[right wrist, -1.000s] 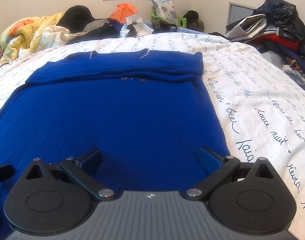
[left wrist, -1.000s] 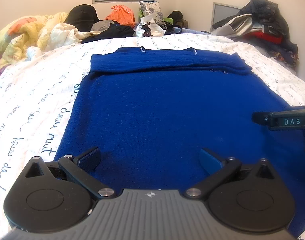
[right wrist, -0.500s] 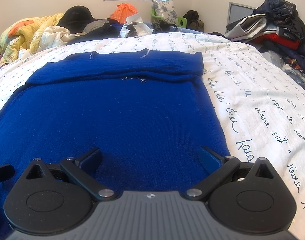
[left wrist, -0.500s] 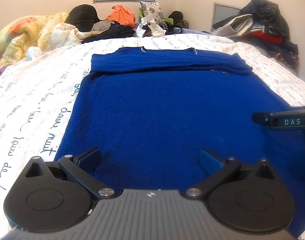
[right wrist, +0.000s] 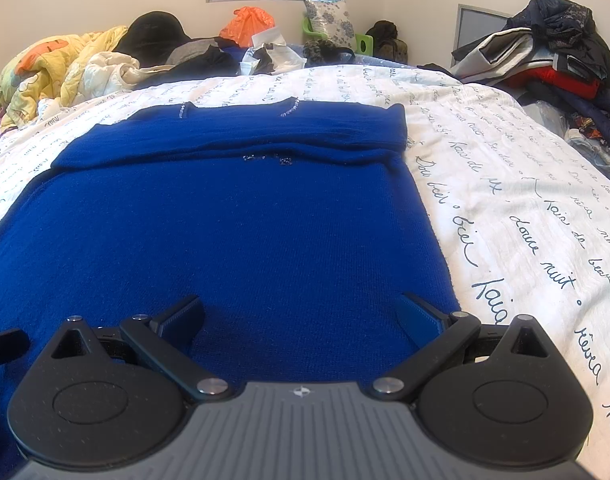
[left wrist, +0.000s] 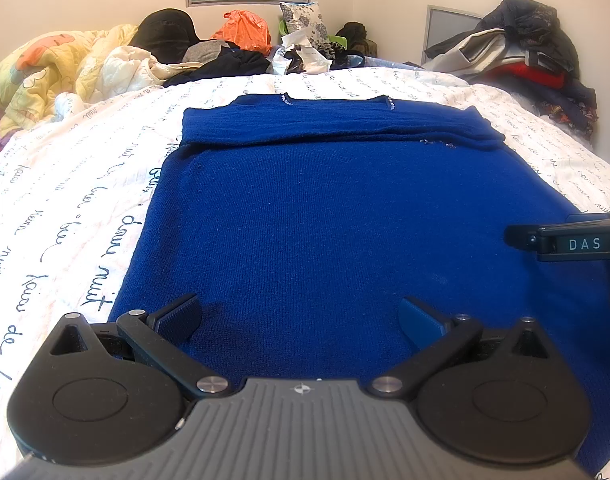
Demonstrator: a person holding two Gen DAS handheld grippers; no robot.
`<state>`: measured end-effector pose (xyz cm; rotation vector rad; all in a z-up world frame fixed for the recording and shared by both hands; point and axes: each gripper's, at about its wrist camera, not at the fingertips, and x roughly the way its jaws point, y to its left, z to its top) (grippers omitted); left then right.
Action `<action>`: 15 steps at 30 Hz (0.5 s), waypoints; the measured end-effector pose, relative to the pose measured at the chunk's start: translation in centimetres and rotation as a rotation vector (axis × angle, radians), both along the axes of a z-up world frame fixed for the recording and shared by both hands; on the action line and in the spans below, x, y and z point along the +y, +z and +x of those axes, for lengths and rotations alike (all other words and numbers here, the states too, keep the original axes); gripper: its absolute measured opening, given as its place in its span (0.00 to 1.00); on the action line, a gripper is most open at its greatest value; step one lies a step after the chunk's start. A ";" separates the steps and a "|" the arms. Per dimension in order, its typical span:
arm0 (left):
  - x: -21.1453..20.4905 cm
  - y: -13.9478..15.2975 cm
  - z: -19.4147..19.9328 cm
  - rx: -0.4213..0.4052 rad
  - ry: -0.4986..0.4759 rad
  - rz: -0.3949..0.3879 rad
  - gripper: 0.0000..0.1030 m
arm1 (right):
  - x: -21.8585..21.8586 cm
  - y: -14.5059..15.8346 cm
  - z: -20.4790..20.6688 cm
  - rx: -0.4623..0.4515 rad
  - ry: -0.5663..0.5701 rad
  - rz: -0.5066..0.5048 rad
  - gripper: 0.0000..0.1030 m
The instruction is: Fold small clothes
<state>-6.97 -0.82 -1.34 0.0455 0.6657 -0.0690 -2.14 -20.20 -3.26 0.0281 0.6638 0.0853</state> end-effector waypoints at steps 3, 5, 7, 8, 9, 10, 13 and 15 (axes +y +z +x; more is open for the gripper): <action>0.0 0.0 0.0 0.000 0.000 0.000 1.00 | 0.0 0.0 0.0 0.000 0.000 0.000 1.00; 0.0 0.0 0.0 0.000 0.000 0.001 1.00 | 0.0 0.0 0.0 0.000 0.000 0.000 1.00; 0.0 0.0 0.0 0.000 0.000 0.001 1.00 | 0.0 0.0 0.0 0.000 0.000 0.000 1.00; 0.0 0.0 0.0 0.000 0.000 0.000 1.00 | 0.0 0.0 0.0 -0.001 -0.001 -0.001 1.00; 0.0 0.0 0.0 0.000 0.000 0.000 1.00 | 0.0 0.0 -0.1 -0.001 -0.002 -0.001 1.00; 0.0 0.0 0.0 0.000 0.000 0.000 1.00 | -0.1 0.0 -0.1 -0.001 -0.003 0.000 1.00; 0.0 0.0 0.0 0.000 0.000 0.001 1.00 | -0.1 0.1 -0.7 0.011 -0.019 0.000 1.00; 0.0 0.0 0.0 0.000 0.000 0.000 1.00 | 0.0 0.4 -2.0 0.033 -0.019 0.003 1.00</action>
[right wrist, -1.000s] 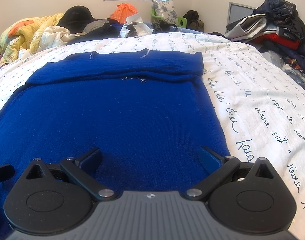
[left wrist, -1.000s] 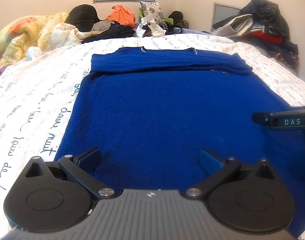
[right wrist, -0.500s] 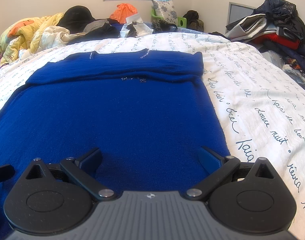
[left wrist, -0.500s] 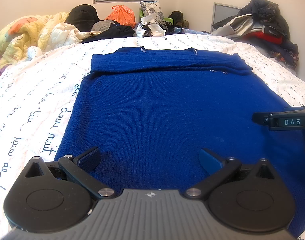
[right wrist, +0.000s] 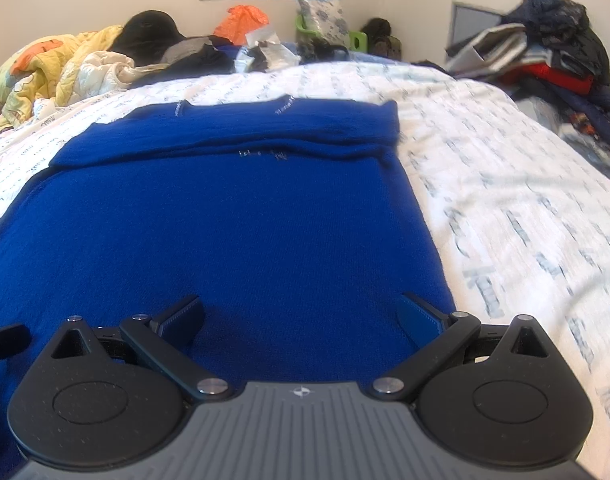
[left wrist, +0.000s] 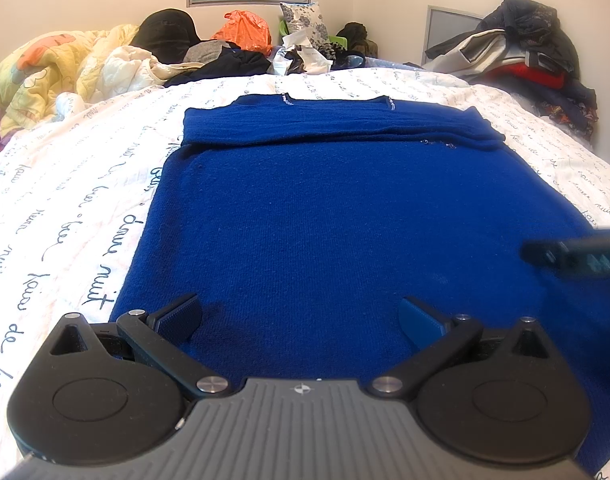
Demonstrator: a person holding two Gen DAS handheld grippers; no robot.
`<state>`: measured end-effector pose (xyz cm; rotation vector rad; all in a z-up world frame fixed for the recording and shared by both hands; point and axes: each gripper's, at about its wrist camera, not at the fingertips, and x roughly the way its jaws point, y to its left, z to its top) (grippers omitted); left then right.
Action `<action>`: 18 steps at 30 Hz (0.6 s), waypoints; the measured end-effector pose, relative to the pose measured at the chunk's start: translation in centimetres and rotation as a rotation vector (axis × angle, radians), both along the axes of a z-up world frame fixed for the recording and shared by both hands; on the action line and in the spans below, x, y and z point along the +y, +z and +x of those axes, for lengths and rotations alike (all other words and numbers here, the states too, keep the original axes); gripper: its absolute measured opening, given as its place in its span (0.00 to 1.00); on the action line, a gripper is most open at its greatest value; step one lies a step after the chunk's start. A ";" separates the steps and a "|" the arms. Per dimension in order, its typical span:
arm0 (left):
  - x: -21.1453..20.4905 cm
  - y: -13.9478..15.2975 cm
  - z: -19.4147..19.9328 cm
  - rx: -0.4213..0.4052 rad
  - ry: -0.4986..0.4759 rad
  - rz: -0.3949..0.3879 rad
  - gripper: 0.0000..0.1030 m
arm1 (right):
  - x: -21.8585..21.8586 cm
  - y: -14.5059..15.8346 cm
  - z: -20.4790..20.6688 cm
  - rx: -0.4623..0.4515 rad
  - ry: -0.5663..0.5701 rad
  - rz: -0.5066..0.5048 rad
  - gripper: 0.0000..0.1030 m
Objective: Fold small clothes
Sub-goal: 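Roll the right tool and pinch the sweater edge while the left tool pinches it too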
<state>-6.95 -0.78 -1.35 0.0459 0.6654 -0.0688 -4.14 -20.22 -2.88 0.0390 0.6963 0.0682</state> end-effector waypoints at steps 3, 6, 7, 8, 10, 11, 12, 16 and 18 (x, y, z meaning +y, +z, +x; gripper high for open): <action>0.0 0.0 0.0 0.000 0.000 0.001 1.00 | 0.4 -0.2 -3.4 -0.017 0.077 -0.042 1.00; 0.0 0.0 0.0 0.001 0.001 0.001 1.00 | -0.5 -0.7 -6.5 -0.045 0.118 -0.011 1.00; 0.0 0.1 0.0 0.000 0.003 0.005 1.00 | -0.9 -0.7 -7.0 -0.044 0.125 -0.008 1.00; 0.2 0.4 -0.3 -0.005 0.006 0.011 0.99 | -1.1 -0.6 -7.4 -0.033 0.129 -0.004 1.00; 1.3 1.5 -1.3 -0.037 -0.002 -0.013 0.97 | -1.8 0.3 -7.4 0.037 0.155 0.009 1.00; 2.2 2.3 -1.8 -0.048 0.000 -0.038 0.99 | -2.6 1.0 -7.3 0.079 0.170 0.047 1.00; 3.3 2.9 -2.2 -0.046 0.011 -0.067 1.00 | -3.9 1.7 -7.5 0.094 0.167 0.117 1.00; 9.0 3.5 -3.0 0.074 0.083 -0.276 0.98 | -11.2 2.7 -7.3 0.154 0.038 0.447 1.00; 11.5 3.1 -3.6 0.141 0.079 -0.441 0.97 | -14.2 1.9 -6.5 0.223 0.000 0.599 1.00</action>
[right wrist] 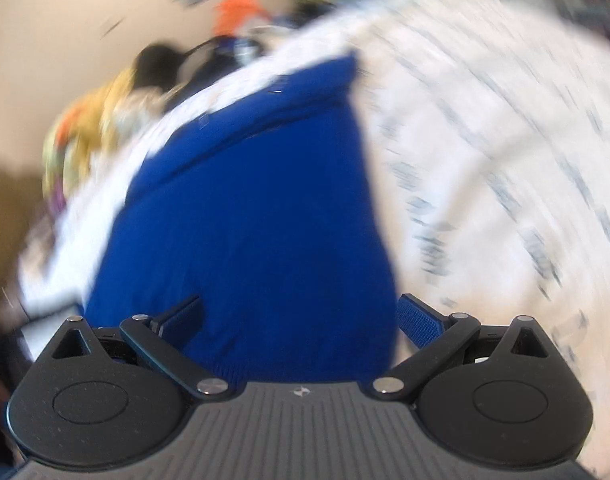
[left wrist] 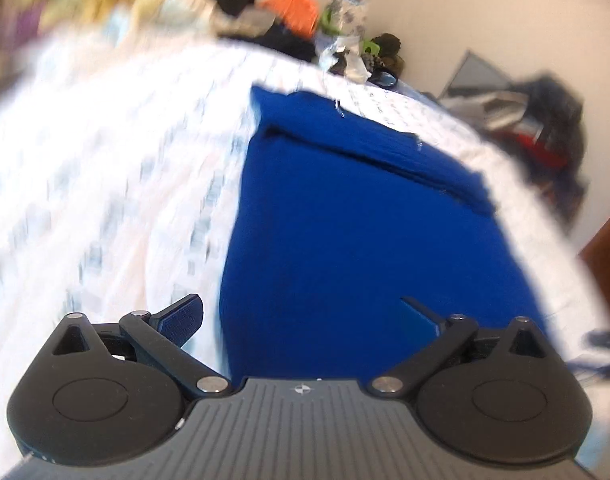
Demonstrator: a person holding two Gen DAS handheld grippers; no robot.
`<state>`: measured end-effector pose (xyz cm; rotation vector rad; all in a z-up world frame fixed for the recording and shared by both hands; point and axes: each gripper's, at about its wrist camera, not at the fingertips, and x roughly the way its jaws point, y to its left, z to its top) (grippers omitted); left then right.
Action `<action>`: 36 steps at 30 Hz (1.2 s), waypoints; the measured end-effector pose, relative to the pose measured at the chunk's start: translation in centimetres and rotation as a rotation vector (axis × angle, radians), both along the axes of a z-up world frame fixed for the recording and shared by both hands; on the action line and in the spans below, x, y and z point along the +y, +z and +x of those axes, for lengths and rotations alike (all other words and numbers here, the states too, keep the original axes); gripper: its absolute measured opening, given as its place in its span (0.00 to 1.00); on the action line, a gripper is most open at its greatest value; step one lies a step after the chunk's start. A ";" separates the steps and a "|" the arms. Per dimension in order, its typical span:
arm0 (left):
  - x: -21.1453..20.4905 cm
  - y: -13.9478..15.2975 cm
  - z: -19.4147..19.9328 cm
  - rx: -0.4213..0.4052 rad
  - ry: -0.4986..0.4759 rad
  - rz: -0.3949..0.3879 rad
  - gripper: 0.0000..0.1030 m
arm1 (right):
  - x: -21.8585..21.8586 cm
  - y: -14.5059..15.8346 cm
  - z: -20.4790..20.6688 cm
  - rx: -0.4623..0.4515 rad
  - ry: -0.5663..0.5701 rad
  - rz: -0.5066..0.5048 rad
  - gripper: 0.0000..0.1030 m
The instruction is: Fold small clothes
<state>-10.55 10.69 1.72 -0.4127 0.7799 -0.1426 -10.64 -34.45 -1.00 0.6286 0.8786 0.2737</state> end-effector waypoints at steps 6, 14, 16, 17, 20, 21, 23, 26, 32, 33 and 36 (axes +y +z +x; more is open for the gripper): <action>3.8 -2.9 -0.1 0.200 -0.149 -0.453 0.98 | -1.4 -2.0 1.8 0.176 0.171 0.261 1.00; 3.9 -4.1 -1.1 0.308 -0.165 -0.444 0.31 | -0.2 -2.6 1.2 0.214 0.260 0.230 0.44; 4.5 -4.3 -1.3 0.334 -0.142 -0.424 0.10 | -0.3 -3.0 0.7 0.214 0.245 0.227 0.23; 4.7 -4.4 -1.3 0.347 -0.133 -0.406 0.04 | -0.4 -3.2 0.7 0.213 0.238 0.229 0.21; 4.3 -3.3 -1.3 0.328 -0.163 -0.337 0.03 | -0.6 -3.4 0.3 0.204 0.225 0.205 0.05; 4.0 -2.5 -1.2 0.307 -0.188 -0.316 0.03 | -0.6 -3.2 0.3 0.192 0.225 0.213 0.05; 3.9 -0.9 -0.2 0.252 -0.229 -0.332 0.03 | -0.6 -2.5 0.6 0.142 0.228 0.242 0.05; 4.3 2.6 3.3 0.124 -0.263 -0.354 0.03 | -1.4 0.0 3.2 0.024 0.217 0.318 0.05; 4.3 7.7 17.4 -0.111 -0.213 -0.360 0.03 | -3.6 2.9 17.1 -0.156 0.108 0.456 0.06; 4.1 8.0 20.3 -0.124 -0.193 -0.357 0.03 | -3.8 2.8 20.2 -0.162 0.085 0.467 0.06; 3.1 7.7 28.6 -0.145 -0.142 -0.278 0.03 | -3.9 1.6 29.2 -0.136 0.006 0.480 0.06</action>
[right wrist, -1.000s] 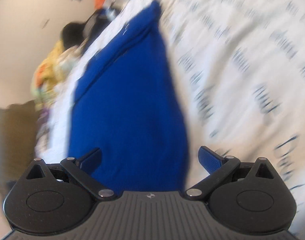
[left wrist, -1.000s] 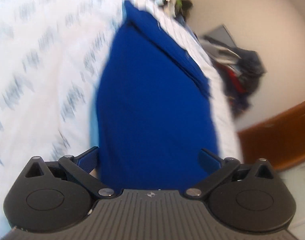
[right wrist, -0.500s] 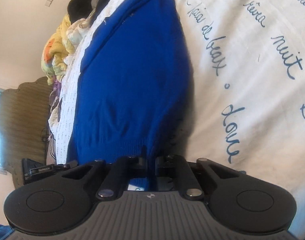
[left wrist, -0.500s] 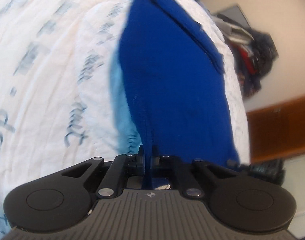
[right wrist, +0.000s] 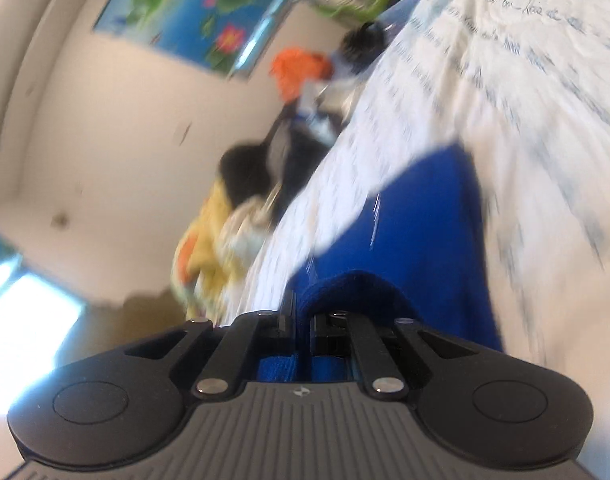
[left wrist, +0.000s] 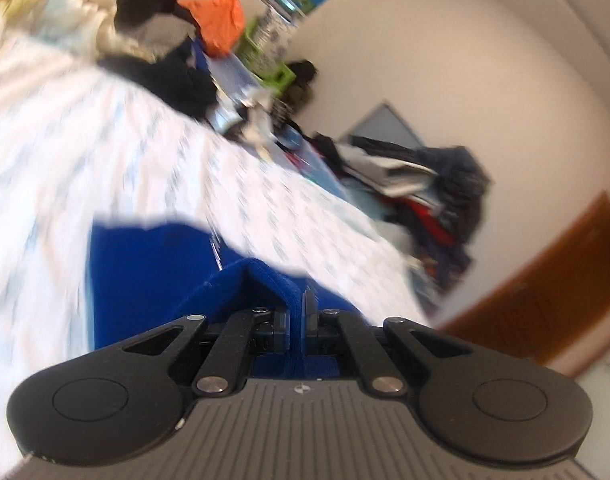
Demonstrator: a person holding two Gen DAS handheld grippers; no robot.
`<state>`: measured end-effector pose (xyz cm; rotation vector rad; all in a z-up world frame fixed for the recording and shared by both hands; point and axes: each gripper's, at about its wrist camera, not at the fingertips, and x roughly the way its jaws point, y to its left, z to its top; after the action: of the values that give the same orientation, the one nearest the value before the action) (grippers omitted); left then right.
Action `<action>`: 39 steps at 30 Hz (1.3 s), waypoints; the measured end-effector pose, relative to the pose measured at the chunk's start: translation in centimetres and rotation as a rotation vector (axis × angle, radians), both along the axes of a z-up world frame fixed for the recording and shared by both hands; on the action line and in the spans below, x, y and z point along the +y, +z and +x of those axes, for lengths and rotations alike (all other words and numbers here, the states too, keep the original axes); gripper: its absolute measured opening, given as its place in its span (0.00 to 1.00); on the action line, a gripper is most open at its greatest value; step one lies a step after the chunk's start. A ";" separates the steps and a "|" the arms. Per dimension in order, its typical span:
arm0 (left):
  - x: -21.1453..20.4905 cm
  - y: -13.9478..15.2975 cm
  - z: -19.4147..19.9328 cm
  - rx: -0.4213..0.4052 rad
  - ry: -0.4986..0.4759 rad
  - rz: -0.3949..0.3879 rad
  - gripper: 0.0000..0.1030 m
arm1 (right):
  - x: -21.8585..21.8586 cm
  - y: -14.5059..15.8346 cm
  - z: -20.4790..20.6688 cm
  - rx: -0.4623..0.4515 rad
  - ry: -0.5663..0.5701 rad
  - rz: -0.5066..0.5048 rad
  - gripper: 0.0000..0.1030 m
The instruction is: Fold small clothes
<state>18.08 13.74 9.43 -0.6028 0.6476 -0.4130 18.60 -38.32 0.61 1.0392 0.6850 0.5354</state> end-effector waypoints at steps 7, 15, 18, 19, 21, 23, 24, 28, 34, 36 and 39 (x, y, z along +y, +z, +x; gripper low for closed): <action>0.1 -4.4 8.1 0.139 0.198 0.116 0.59 | 1.3 -5.0 10.2 0.226 -0.249 -0.046 0.83; 2.9 -5.5 -5.5 0.111 0.223 0.200 0.79 | -0.3 -3.7 -2.1 0.160 -0.095 -0.374 0.85; 2.9 -8.9 -7.0 0.193 0.217 0.148 0.77 | 0.9 -4.6 -5.5 0.118 -0.041 -0.456 0.83; 2.4 -9.1 -7.2 0.181 0.216 0.164 0.76 | 1.6 -4.5 -6.1 0.106 -0.026 -0.463 0.83; 1.3 -9.0 -6.4 0.183 0.183 0.185 0.55 | 3.2 -4.1 -6.0 0.092 0.014 -0.488 0.82; 0.2 -9.5 -4.6 0.243 0.137 0.183 0.11 | 4.7 -4.1 -4.7 0.104 0.052 -0.498 0.57; 0.0 -9.8 -4.2 0.247 0.149 0.188 0.11 | 5.4 -4.5 -4.0 0.136 0.088 -0.501 0.17; -0.1 -7.0 -4.6 0.206 0.132 0.229 0.09 | 6.3 -3.5 -2.8 0.123 0.104 -0.514 0.07; 1.6 0.5 -13.1 0.038 0.019 0.252 0.09 | 4.4 2.6 -9.4 -0.047 0.170 -0.429 0.06; 1.9 -0.3 -15.8 0.043 0.001 0.310 0.11 | 4.1 2.4 -12.0 -0.034 0.195 -0.454 0.06; 2.8 -4.0 -17.6 0.096 0.039 0.425 0.18 | 4.3 0.0 -14.2 0.058 0.184 -0.545 0.27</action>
<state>0.49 16.51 5.48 -0.2306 0.7875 -0.2007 4.40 -33.98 0.61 0.4848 0.9207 0.4418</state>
